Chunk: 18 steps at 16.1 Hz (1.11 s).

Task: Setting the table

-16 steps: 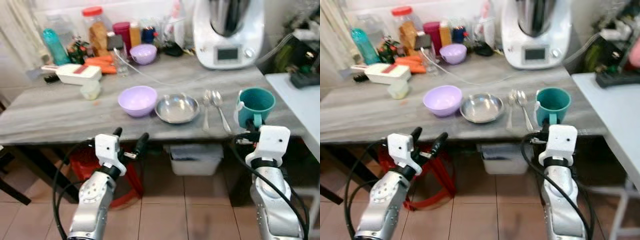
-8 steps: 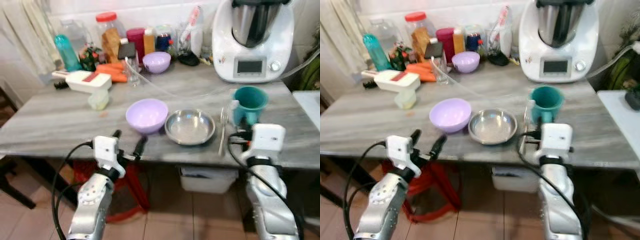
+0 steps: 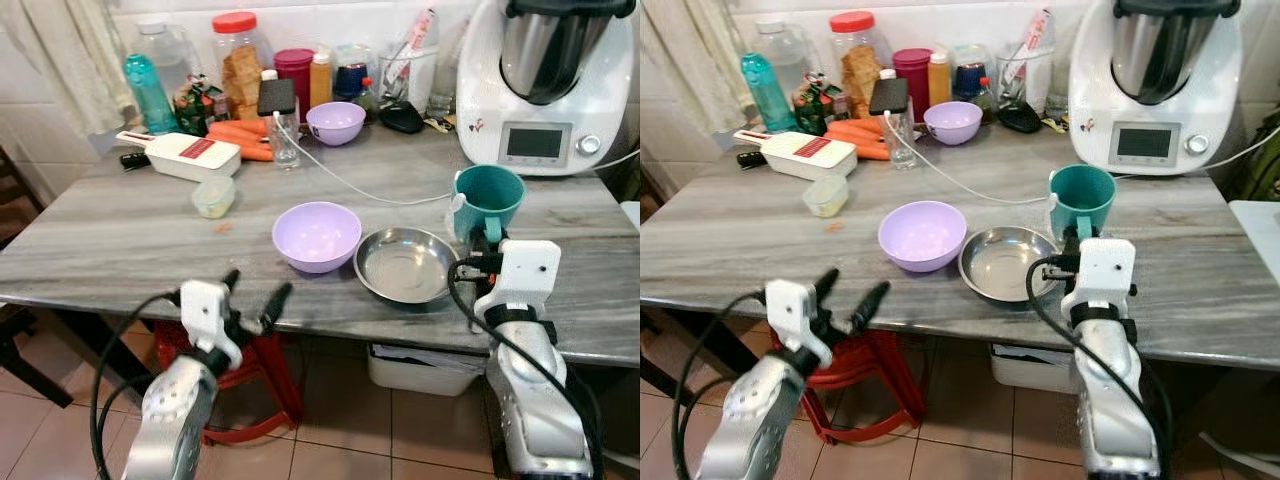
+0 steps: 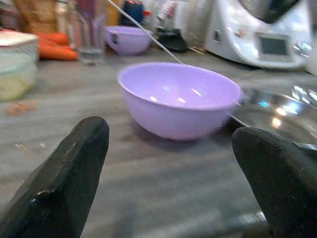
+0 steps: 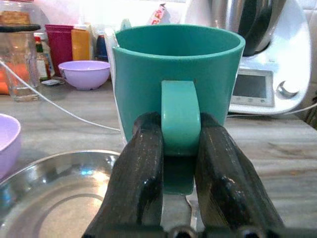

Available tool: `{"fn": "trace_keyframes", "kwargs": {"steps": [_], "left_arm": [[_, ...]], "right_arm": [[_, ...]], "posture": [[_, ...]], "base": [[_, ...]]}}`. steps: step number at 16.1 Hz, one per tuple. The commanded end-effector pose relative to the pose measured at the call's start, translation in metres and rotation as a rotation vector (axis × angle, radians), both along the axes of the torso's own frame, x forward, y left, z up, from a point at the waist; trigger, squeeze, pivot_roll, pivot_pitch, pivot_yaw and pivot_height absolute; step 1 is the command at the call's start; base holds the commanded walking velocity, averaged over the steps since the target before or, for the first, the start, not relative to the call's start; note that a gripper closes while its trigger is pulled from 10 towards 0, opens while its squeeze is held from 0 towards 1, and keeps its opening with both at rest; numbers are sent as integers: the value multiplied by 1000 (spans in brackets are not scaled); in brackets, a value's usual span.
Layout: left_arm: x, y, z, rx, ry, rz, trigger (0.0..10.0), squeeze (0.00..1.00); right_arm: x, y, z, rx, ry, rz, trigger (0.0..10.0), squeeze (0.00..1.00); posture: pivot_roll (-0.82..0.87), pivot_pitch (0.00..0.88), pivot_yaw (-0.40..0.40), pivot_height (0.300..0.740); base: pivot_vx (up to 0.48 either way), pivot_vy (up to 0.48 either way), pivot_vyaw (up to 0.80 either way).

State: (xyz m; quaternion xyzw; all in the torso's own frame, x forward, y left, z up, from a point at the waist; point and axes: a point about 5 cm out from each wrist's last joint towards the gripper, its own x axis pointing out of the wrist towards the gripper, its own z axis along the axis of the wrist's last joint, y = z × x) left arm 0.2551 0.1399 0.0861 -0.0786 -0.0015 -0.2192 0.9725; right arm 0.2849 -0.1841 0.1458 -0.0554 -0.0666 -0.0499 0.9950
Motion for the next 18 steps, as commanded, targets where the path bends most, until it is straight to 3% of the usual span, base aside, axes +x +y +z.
{"fn": "trace_keyframes", "kwargs": {"steps": [1,5,10,15,18], "left_arm": [[-5,0,5,22,-10,-60,10000,0],[-19,-3,9,10,18,-170,10000,0],[-26,-9,21,20,24,-251,10000,0],[-21,-10,33,5,9,-207,10000,0],[-14,-8,33,1,-9,-99,10000,0]], "right_arm": [[5,0,3,9,7,16,10000,0],[21,-7,6,5,33,31,10000,0],[45,-7,14,21,42,31,10000,0],[65,-3,26,38,6,47,10000,0],[56,-2,27,2,-29,41,10000,0]], "posture": [[-82,0,65,740],[-80,28,73,740],[-56,93,95,740],[-24,87,101,740],[-26,64,91,740]], "base": [[0,0,0],[0,0,0],[0,0,0],[0,0,0],[0,0,0]]}}
